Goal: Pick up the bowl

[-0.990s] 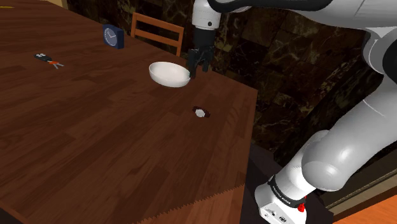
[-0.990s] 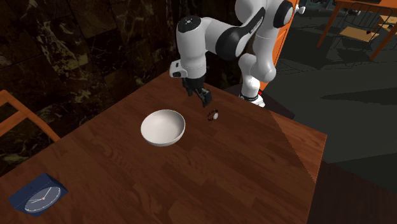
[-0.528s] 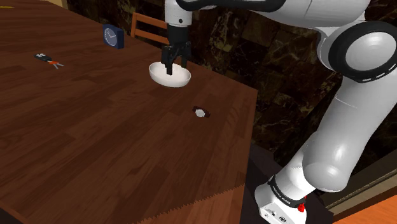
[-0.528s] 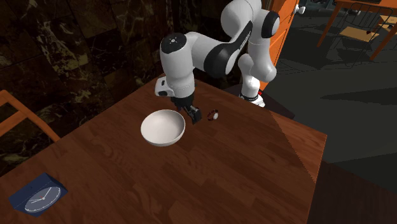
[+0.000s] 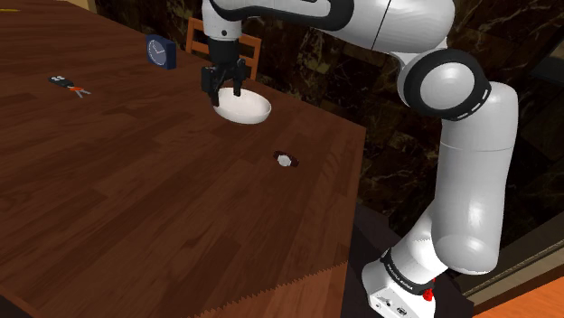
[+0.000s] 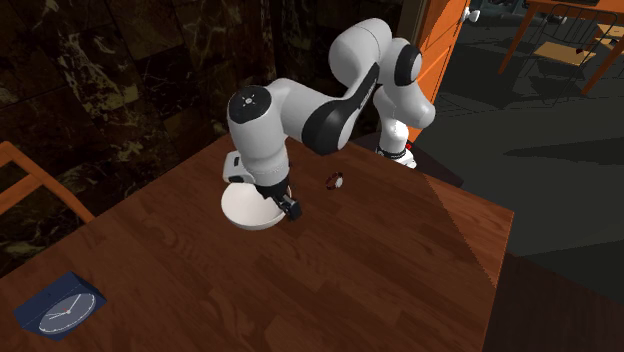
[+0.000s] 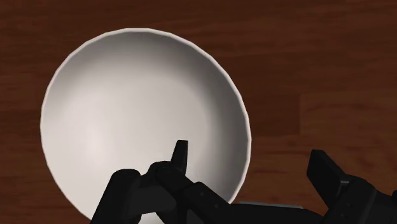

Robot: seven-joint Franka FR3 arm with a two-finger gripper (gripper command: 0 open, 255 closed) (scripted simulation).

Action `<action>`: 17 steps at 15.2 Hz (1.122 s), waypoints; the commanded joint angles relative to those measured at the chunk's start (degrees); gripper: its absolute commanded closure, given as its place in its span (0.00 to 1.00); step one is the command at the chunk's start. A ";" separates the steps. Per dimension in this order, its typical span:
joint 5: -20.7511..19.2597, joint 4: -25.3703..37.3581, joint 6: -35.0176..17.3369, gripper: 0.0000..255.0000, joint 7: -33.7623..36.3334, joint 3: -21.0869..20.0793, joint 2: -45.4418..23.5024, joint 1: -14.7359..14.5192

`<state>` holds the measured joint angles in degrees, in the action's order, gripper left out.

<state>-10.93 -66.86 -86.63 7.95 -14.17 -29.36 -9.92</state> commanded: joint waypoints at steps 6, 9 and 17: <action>-0.04 -4.33 -4.23 0.00 0.42 0.03 0.07 0.36; -0.06 -4.05 -4.11 1.00 0.44 0.03 -0.08 0.30; -0.04 -3.47 -3.44 1.00 0.34 0.02 0.02 0.28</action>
<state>-10.99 -70.63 -90.44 8.35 -14.15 -29.37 -9.64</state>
